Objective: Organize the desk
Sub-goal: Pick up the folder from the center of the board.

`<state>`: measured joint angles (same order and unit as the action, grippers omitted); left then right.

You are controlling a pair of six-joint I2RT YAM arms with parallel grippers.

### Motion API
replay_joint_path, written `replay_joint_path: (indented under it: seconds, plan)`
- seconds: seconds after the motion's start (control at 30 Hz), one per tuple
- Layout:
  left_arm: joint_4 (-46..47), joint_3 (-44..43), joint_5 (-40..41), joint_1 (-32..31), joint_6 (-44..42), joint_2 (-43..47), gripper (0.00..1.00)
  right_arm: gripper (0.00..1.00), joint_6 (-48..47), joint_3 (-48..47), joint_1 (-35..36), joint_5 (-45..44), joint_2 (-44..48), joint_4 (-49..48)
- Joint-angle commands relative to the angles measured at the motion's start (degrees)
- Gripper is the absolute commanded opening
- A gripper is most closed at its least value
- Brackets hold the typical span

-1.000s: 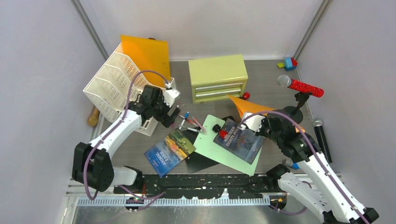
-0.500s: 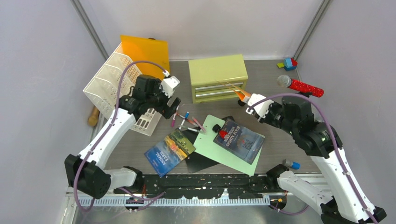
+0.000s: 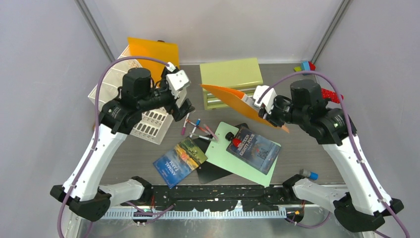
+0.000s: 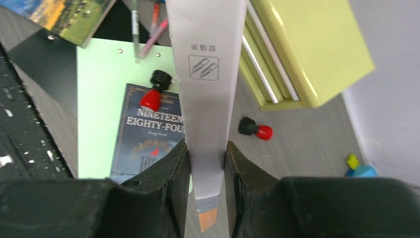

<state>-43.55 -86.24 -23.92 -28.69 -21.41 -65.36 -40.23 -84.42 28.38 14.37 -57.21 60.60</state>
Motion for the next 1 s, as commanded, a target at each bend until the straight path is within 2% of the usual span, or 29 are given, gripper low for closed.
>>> replay_joint_path:
  seconds: [0.0,0.33,0.7,0.77,0.97]
  plan:
    - [-2.79,-4.16,-2.88,-2.24,-3.67,0.12,1.00,0.00,2.30,-3.85,1.55,6.81,-2.85,-1.76]
    - [-7.60,-14.47,-4.82,-9.31,-14.55,-8.20,1.00,0.00,4.35,-6.39,5.95,10.77,-8.53,-1.04]
    - [-8.18,-15.03,-8.28,-13.16,-18.71,-13.62,0.99,0.00,6.80,-6.49,8.50,13.70,-11.16,-2.50]
    - [-7.52,-13.70,-8.87,-13.68,-18.49,-13.65,0.93,0.00,7.23,-6.79,8.61,14.04,-11.44,-2.80]
    - [-4.64,-9.56,-11.49,-13.98,-15.76,-12.11,0.63,0.00,9.00,-6.38,8.63,14.12,-11.20,-4.92]
